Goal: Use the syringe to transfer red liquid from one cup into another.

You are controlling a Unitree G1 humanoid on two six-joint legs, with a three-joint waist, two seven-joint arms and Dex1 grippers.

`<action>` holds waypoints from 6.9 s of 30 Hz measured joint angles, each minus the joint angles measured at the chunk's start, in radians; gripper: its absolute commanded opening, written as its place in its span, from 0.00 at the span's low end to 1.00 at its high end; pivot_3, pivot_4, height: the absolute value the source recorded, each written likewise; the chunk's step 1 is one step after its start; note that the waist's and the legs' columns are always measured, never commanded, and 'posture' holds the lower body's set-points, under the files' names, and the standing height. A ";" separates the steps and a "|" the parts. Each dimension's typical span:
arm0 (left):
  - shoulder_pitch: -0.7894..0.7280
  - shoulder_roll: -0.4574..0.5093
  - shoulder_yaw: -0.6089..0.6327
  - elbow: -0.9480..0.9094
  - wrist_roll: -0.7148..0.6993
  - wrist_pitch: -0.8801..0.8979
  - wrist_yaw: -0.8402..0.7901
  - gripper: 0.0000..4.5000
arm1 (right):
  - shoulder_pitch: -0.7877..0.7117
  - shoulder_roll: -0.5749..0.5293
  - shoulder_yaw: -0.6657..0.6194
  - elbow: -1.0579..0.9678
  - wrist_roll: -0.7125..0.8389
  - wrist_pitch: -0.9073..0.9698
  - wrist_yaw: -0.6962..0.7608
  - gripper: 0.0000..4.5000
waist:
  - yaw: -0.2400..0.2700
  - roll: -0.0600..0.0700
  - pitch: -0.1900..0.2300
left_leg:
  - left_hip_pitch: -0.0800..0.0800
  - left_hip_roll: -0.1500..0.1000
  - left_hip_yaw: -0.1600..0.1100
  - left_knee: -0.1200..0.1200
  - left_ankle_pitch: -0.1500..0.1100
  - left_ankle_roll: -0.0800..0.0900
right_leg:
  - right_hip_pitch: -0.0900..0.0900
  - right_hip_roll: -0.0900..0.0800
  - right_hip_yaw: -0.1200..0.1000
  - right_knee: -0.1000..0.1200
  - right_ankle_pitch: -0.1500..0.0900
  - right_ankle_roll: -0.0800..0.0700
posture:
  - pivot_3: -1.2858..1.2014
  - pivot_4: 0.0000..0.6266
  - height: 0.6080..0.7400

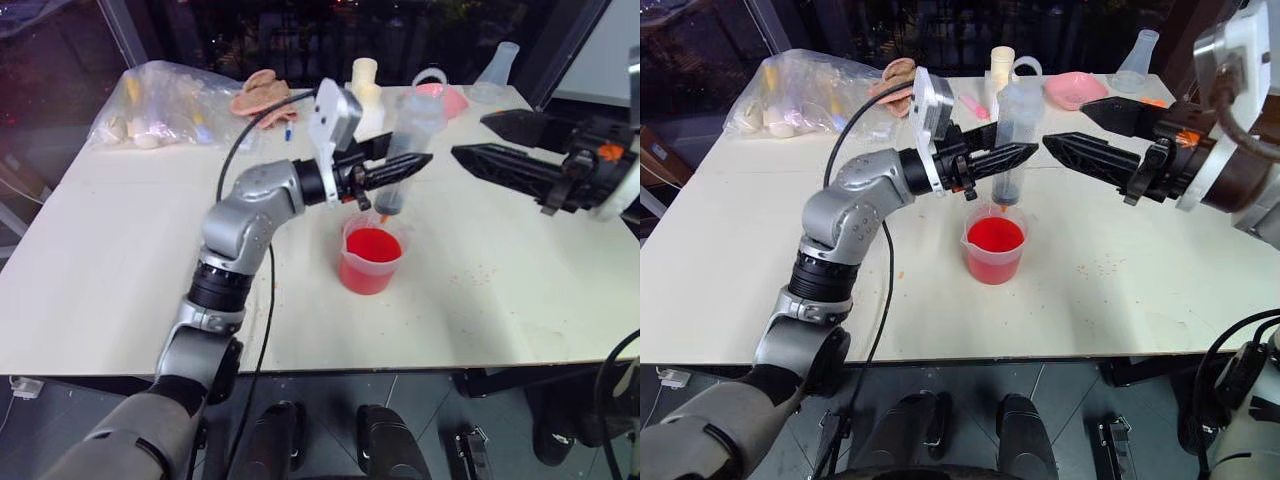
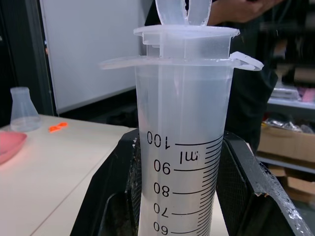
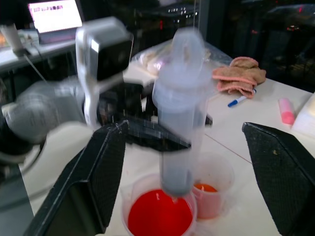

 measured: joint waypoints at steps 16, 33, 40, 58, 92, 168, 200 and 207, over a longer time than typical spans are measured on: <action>0.161 -0.027 -0.041 0.001 0.026 -0.078 -0.017 0.33 | 0.021 0.040 0.182 -0.008 0.074 -0.133 -0.239 0.85 | -0.001 0.000 0.000 | 0.000 0.000 0.000 0.001 0.000 0.001 | 0.000 0.001 -0.001 0.000 0.000 0.000 | 0.52 0.24 1.00; 0.173 -0.033 -0.061 -0.018 0.034 -0.078 -0.014 0.33 | 0.048 0.103 0.294 -0.008 0.021 -0.224 -0.333 0.42 | -0.002 0.000 0.000 | 0.000 0.001 0.000 0.001 0.000 0.001 | 0.001 0.002 -0.001 0.000 0.000 0.000 | 0.52 0.24 1.00; 0.185 -0.030 -0.067 -0.019 0.035 -0.078 -0.008 0.33 | 0.037 0.108 0.323 -0.006 0.008 -0.229 -0.328 0.01 | -0.001 0.000 0.000 | 0.000 0.001 -0.001 0.001 0.000 0.001 | 0.001 0.002 -0.001 0.000 0.000 0.000 | 0.52 0.24 1.00; 0.197 -0.025 -0.055 -0.014 0.034 -0.111 -0.029 0.33 | 0.006 0.143 0.341 0.014 0.020 -0.234 -0.341 0.01 | -0.002 0.000 0.000 | 0.000 0.001 -0.001 0.001 0.000 0.001 | 0.001 0.002 -0.001 0.000 0.000 0.000 | 0.52 0.24 1.00; 0.164 -0.047 -0.035 0.029 0.046 -0.151 -0.025 0.33 | -0.031 0.108 0.304 0.053 0.078 -0.270 -0.340 0.49 | -0.001 0.000 0.000 | 0.000 0.001 -0.001 0.001 0.000 0.001 | 0.001 0.002 -0.001 -0.001 0.000 0.000 | 0.52 0.24 1.00; -0.131 -0.131 0.131 0.753 0.187 -0.772 0.004 0.33 | -0.225 0.422 0.460 0.180 -0.543 -0.258 -0.260 0.03 | -0.004 -0.001 0.000 | 0.003 0.001 -0.001 -0.002 -0.001 0.002 | 0.002 0.005 -0.002 -0.001 0.000 0.000 | 0.52 0.24 1.00; -0.149 -0.123 0.159 0.773 0.183 -0.734 0.010 0.33 | -0.166 0.524 0.435 0.100 -0.646 -0.198 -0.182 0.60 | -0.008 -0.001 0.000 | 0.003 0.001 -0.001 -0.002 -0.001 0.002 | 0.002 0.006 -0.003 0.000 0.000 0.000 | 0.52 0.24 1.00; -0.180 -0.114 0.207 0.682 0.124 -0.650 0.040 0.33 | -0.177 0.427 0.356 0.042 -0.549 -0.082 -0.106 0.60 | -0.003 -0.001 0.001 | 0.003 0.001 -0.001 -0.003 -0.001 0.002 | 0.002 0.005 -0.002 -0.001 0.000 0.000 | 0.52 0.00 1.00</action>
